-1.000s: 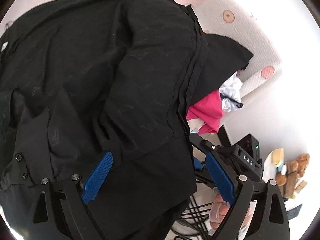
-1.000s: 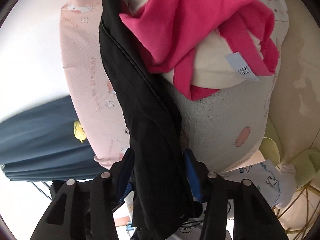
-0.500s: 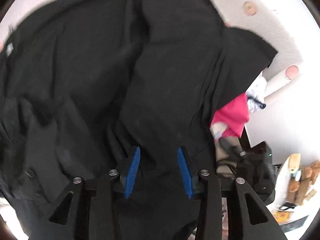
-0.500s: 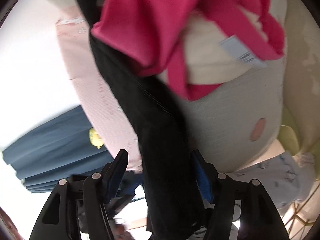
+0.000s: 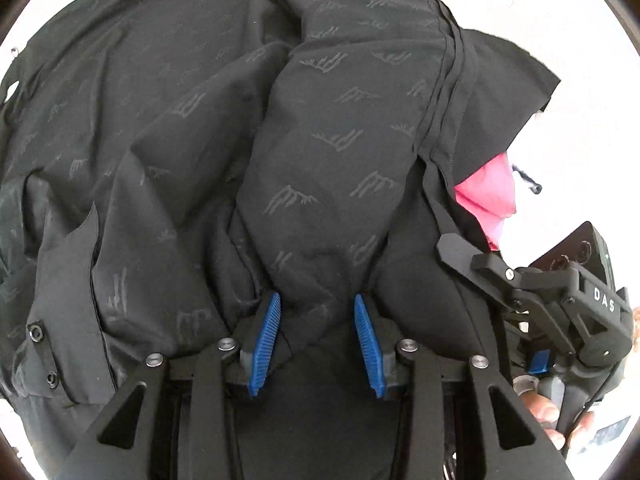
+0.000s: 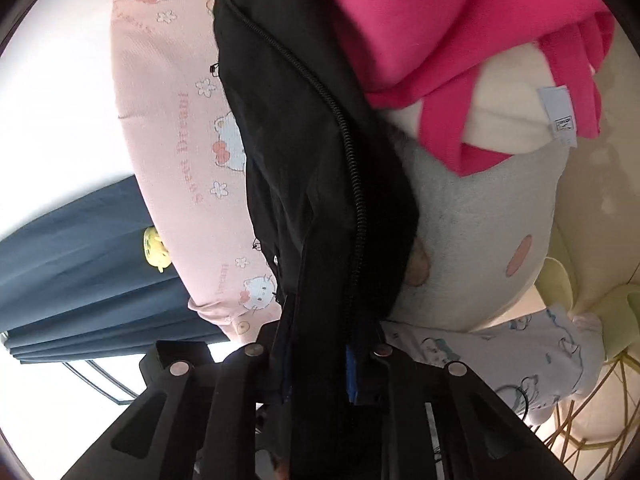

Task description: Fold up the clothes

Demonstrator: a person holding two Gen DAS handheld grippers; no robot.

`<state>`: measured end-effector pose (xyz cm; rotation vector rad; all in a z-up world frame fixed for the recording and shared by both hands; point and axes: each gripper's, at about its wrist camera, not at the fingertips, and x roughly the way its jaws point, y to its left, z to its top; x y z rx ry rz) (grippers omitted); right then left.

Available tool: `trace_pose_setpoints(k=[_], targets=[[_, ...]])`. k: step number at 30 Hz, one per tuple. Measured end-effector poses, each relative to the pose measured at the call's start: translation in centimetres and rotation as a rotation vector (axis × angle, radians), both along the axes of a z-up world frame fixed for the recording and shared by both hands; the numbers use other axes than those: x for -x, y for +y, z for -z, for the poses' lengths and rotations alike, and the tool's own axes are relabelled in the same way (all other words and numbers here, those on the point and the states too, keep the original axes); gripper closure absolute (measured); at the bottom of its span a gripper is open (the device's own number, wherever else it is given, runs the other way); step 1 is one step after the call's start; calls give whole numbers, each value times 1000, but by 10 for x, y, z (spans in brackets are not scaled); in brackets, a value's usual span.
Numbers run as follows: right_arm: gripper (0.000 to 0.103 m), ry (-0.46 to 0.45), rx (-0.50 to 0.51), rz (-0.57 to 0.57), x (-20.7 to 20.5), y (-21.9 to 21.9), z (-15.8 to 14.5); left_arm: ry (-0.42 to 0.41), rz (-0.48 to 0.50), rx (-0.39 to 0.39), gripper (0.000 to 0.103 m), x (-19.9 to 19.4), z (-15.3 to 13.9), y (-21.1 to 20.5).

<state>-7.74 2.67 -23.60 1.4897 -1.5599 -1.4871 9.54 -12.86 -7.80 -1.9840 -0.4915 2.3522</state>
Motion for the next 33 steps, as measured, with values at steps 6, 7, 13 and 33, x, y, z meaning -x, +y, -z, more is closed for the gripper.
trace_pose_setpoints(k=[6, 7, 13, 33], targets=[[86, 141, -73, -26, -3, -13, -56, 68, -61, -136, 68, -21, -7, -15], [86, 172, -89, -44, -4, -19, -67, 82, -71, -151, 68, -25, -9, -18], [86, 330, -198, -227, -11, -75, -117, 155, -130, -219, 76, -56, -23, -28], [86, 275, -437, -462, -29, -163, -99, 218, -448, -259, 39, -126, -52, -116]])
